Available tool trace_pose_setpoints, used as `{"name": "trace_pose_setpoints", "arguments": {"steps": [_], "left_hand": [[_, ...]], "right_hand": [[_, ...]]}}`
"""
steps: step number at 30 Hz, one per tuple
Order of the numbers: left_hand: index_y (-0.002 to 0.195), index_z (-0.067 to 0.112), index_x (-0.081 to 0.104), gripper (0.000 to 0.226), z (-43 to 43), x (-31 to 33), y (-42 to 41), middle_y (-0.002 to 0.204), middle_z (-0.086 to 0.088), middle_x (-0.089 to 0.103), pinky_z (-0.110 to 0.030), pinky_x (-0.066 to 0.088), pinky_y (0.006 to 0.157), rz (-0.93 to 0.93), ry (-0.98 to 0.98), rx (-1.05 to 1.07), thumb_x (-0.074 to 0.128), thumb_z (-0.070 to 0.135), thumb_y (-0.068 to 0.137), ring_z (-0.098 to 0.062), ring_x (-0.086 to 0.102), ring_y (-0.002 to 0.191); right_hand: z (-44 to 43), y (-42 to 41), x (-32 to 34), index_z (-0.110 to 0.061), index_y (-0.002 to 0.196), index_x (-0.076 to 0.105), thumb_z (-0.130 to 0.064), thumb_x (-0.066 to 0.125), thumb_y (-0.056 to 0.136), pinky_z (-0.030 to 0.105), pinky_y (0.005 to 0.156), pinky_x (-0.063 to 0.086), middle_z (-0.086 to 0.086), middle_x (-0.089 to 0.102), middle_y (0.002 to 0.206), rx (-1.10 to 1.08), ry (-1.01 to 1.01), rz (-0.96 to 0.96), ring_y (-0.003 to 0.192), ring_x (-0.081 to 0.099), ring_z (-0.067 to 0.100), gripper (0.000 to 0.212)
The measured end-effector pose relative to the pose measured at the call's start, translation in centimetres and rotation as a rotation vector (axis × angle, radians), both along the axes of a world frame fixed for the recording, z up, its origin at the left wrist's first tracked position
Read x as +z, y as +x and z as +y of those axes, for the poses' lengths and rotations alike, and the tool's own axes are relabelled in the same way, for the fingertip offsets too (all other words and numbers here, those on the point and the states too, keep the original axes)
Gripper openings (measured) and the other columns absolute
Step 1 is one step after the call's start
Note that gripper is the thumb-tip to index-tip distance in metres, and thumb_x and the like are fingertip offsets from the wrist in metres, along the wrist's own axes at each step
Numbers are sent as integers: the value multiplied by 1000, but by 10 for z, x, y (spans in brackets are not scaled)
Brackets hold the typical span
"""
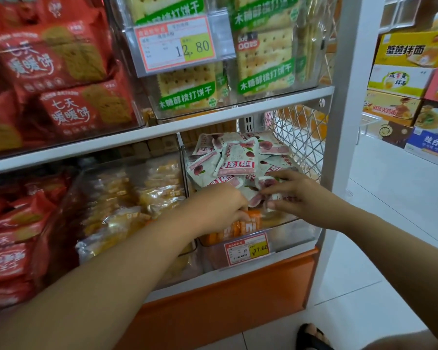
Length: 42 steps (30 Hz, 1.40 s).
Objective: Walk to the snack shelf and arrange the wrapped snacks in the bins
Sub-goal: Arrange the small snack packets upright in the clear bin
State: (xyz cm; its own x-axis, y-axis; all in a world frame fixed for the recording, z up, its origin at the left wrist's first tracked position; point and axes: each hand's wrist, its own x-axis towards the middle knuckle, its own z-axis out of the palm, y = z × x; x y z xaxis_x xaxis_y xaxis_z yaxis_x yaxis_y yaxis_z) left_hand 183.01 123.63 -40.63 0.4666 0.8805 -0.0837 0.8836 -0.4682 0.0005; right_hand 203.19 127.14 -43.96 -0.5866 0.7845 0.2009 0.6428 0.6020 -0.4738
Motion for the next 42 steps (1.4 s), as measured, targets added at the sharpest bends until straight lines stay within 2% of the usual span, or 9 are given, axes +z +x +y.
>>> {"name": "trace_pose_setpoints", "arguments": {"steps": [8, 12, 15, 18, 23, 26, 32, 38, 42], "left_hand": [[109, 23, 58, 27, -36, 19, -13, 108, 8, 59, -30, 51, 83, -115, 319, 14, 37, 37, 99, -10, 57, 97], [101, 20, 57, 24, -59, 12, -31, 92, 15, 48, -10, 36, 74, -437, 484, 218, 36, 31, 98, 1, 46, 82], [91, 21, 55, 15, -71, 7, -51, 78, 19, 48, -5, 37, 66, -689, 638, 386, 41, 24, 96, 5, 48, 70], [95, 13, 59, 20, -72, -6, -79, 80, 5, 59, -15, 37, 57, -790, 655, 627, 41, 21, 98, -10, 57, 71], [105, -7, 59, 26, -60, -28, -129, 101, -31, 63, -40, 41, 78, -836, 620, 910, 41, 12, 99, -42, 59, 95], [114, -4, 54, 27, -55, -28, -140, 109, -30, 61, -44, 44, 84, -849, 518, 998, 43, 15, 98, -43, 58, 103], [131, 18, 50, 43, -62, -20, -130, 138, -13, 42, -45, 35, 102, -580, 514, 886, 56, 20, 88, -36, 42, 122], [115, 31, 59, 24, -70, -3, -63, 119, 19, 46, -26, 36, 104, -446, 320, 274, 51, 25, 94, 1, 45, 110], [133, 39, 43, 39, -53, -4, -35, 142, 17, 33, -33, 18, 116, -154, 252, 36, 48, 39, 94, -4, 23, 133]], "right_hand": [[0, 10, 7, -32, 124, 55, -31, 47, 94, 11, 90, 36, -9, 53, 125, -70, -115, 330, 113, 47, 3, 31], [-5, 0, -1, -30, 122, 55, -30, 44, 95, 32, 100, 44, -2, 52, 126, -51, -142, 308, 113, 51, 12, 29], [-8, -7, -10, -26, 137, 42, -35, 47, 93, 32, 110, 25, 2, 38, 142, -129, -79, 157, 132, 33, 18, 45], [-14, -13, -11, -28, 139, 39, -40, 48, 92, 39, 112, 25, 3, 33, 145, -168, -50, 127, 135, 26, 21, 50], [-18, -22, -10, -30, 139, 39, -41, 49, 91, 43, 112, 21, 1, 33, 147, -239, -23, 57, 137, 21, 25, 50], [-19, -25, -10, -29, 139, 38, -42, 49, 91, 43, 112, 20, 1, 33, 147, -256, -12, 41, 137, 21, 26, 51], [-19, -25, -9, -29, 139, 38, -44, 50, 90, 45, 114, 20, 1, 34, 147, -252, -10, 42, 137, 22, 27, 53], [-24, -17, -2, -31, 140, 35, -51, 55, 83, 39, 110, 30, -2, 33, 147, -170, -38, 46, 134, 29, 19, 63], [-27, -8, 4, -36, 141, 28, -54, 65, 76, 37, 109, 34, -9, 24, 149, -127, -103, -44, 136, 25, 16, 77]]}}
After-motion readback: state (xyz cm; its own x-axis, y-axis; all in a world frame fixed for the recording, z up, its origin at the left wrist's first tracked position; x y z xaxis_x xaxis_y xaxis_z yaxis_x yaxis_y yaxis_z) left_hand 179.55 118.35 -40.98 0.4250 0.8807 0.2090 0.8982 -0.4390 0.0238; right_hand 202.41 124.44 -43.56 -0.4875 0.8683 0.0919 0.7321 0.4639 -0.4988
